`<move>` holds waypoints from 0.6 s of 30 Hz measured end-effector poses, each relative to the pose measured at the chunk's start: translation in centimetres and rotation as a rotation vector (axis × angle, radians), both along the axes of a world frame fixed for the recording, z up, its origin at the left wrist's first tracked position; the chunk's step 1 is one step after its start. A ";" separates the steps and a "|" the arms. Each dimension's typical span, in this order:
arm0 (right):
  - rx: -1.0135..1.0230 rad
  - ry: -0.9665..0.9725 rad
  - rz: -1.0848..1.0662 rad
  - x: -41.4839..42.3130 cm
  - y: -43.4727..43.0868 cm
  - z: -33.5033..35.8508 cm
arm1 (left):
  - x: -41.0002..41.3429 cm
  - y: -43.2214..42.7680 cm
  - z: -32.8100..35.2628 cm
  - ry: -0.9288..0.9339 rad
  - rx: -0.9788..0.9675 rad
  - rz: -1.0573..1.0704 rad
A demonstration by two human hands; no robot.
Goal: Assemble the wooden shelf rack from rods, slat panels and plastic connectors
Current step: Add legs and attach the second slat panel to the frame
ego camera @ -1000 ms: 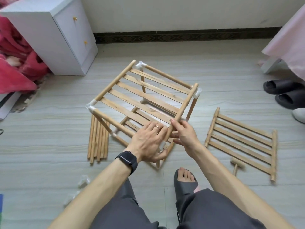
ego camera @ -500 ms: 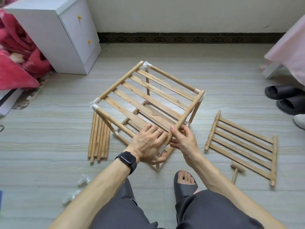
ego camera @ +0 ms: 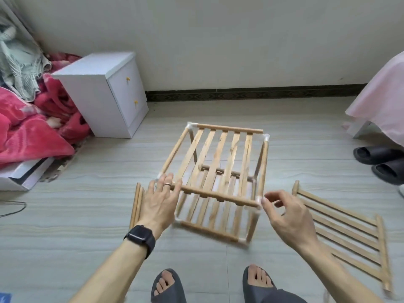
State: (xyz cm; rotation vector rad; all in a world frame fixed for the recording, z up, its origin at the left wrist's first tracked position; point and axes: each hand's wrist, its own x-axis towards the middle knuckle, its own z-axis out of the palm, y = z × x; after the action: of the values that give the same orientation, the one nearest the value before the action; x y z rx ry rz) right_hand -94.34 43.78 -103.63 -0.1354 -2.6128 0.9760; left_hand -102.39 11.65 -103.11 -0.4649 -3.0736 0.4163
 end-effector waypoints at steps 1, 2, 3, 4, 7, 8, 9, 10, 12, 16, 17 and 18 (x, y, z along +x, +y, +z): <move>0.055 -0.029 0.010 -0.5 0.7 -0.2 | 0.2 1.0 -0.1 0.000 0.047 -0.037; 0.105 -0.098 0.044 -1.2 1.1 -0.7 | 0.5 2.2 -0.3 -0.020 0.099 -0.089; 0.170 -0.192 0.097 -1.7 1.3 -1.2 | 0.8 3.5 -0.5 -0.056 0.157 -0.137; 0.253 -0.285 0.160 -2.2 1.2 -1.6 | 1.1 5.0 -0.6 -0.095 0.212 -0.166; 0.430 -0.405 0.283 -3.4 0.5 -2.9 | 1.4 8.5 -1.4 -0.206 0.318 -0.135; 0.452 -0.386 0.289 -3.7 0.2 -3.1 | 1.4 9.1 -1.7 -0.226 0.340 -0.108; 0.462 -0.354 0.289 -4.1 -0.1 -3.3 | 1.2 9.4 -2.0 -0.212 0.356 -0.096; 0.471 -0.328 0.285 -4.7 -0.3 -3.3 | 1.0 9.5 -2.2 -0.176 0.374 -0.097; 0.500 -0.320 0.280 -6.0 -0.8 -3.3 | 0.6 9.1 -2.7 -0.114 0.458 -0.085; 0.618 -0.335 0.337 -7.6 -2.1 -3.3 | -0.3 7.1 -3.9 -0.153 0.604 -0.055; 0.634 -0.313 0.341 -7.5 -2.5 -3.3 | -0.4 6.5 -4.1 -0.176 0.659 -0.044; 0.643 -0.294 0.341 -7.3 -3.0 -3.3 | -0.5 5.9 -4.2 -0.193 0.747 -0.015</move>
State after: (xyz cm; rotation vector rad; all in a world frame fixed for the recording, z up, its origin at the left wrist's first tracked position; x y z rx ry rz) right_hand -101.62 40.76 -106.90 0.3612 -3.1443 0.1629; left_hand -102.87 17.54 -107.28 -0.5012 -3.0703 -0.7965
